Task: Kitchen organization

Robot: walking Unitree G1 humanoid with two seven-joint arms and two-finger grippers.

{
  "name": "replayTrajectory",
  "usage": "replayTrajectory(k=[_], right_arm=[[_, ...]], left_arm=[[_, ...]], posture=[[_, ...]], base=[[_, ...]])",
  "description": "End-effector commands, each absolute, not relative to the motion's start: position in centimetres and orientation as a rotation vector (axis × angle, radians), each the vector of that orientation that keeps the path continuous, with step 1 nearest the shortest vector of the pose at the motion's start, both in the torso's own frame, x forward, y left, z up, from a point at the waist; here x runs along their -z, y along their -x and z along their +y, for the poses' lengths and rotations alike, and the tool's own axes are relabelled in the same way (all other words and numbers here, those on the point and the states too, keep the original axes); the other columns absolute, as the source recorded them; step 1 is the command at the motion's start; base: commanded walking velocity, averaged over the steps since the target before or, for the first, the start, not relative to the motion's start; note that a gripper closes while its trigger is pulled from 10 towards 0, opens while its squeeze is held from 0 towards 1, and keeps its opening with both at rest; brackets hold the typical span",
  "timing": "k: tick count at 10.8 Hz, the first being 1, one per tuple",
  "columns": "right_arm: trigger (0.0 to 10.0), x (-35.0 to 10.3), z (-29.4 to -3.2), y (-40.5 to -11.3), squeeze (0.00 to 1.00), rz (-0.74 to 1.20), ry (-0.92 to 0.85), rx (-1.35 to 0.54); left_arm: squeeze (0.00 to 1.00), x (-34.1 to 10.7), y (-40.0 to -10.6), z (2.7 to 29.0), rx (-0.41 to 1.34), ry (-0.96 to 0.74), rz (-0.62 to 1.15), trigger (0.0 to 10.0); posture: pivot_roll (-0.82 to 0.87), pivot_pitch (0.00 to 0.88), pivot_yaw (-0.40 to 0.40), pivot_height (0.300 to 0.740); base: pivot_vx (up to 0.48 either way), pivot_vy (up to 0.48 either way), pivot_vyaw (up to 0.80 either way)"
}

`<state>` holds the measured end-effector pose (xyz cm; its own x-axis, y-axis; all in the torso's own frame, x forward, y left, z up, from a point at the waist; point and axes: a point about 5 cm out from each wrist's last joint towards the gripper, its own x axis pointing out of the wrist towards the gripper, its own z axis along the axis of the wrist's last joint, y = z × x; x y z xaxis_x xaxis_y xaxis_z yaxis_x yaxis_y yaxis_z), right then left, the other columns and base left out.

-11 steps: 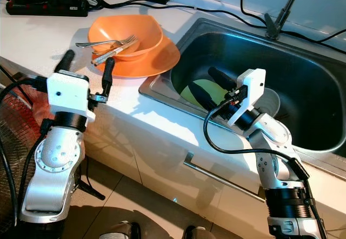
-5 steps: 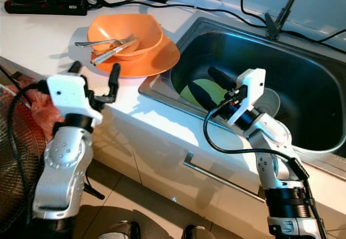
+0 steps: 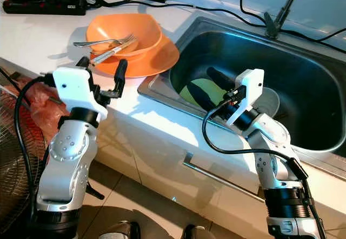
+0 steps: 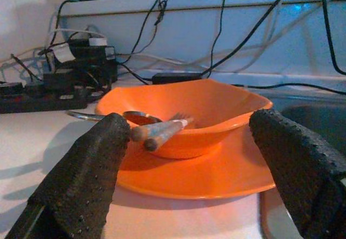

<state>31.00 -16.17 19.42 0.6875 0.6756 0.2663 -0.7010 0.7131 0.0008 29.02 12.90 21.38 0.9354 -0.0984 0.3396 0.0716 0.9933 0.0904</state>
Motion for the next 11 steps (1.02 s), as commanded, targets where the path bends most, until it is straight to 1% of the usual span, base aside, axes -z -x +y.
replayTrajectory(k=[1,2,4,5,6,8,9,10,11], right_arm=[[10.0,-19.70,-16.34,-30.76,0.00,-0.263,-0.093,-0.770],[10.0,-19.69,-16.35,-30.76,0.00,-0.263,-0.093,-0.770],[10.0,-19.66,-16.29,-30.75,0.00,-0.263,-0.092,-0.769],[10.0,-19.66,-16.37,-30.78,0.00,-0.262,-0.090,-0.765],[10.0,-19.68,-16.37,-30.80,0.00,-0.263,-0.090,-0.765],[10.0,-19.70,-16.35,-30.81,0.00,-0.265,-0.091,-0.766],[10.0,-19.70,-16.34,-30.80,0.00,-0.266,-0.091,-0.766],[10.0,-19.68,-16.37,-30.78,0.00,-0.265,-0.091,-0.765],[10.0,-19.66,-16.41,-30.75,0.00,-0.264,-0.089,-0.764]], left_arm=[[0.00,-21.27,-29.13,12.48,0.108,-0.075,-0.334,10.0],[0.00,-21.37,-29.34,12.28,0.114,-0.055,-0.333,10.0],[0.00,-21.33,-29.41,12.32,0.112,-0.036,-0.330,9.5],[0.00,-21.36,-29.46,12.32,0.112,-0.037,-0.326,5.8],[0.00,-21.37,-29.49,12.32,0.111,-0.036,-0.325,4.0],[0.00,-21.45,-29.59,12.34,0.108,-0.035,-0.328,2.5],[0.00,-21.47,-29.59,12.35,0.107,-0.034,-0.330,2.8],[0.00,-21.47,-29.60,12.31,0.108,-0.033,-0.331,2.4],[0.00,-21.46,-29.60,12.26,0.110,-0.031,-0.332,2.4]], posture=[[0.09,0.153,-0.055,0.740],[0.09,0.153,-0.055,0.740],[0.09,0.153,-0.055,0.740],[0.09,0.153,-0.055,0.740],[0.09,0.153,-0.055,0.740],[0.09,0.152,-0.055,0.740],[0.09,0.152,-0.055,0.740],[0.09,0.151,-0.055,0.740],[0.09,0.151,-0.055,0.740]], base=[[0.000,0.000,0.00],[0.000,0.000,0.00],[0.000,0.000,0.00],[0.000,0.000,0.00],[0.000,0.000,0.00],[0.000,0.000,0.00],[0.000,0.000,0.00],[0.000,0.000,0.00],[0.000,0.000,0.00]])
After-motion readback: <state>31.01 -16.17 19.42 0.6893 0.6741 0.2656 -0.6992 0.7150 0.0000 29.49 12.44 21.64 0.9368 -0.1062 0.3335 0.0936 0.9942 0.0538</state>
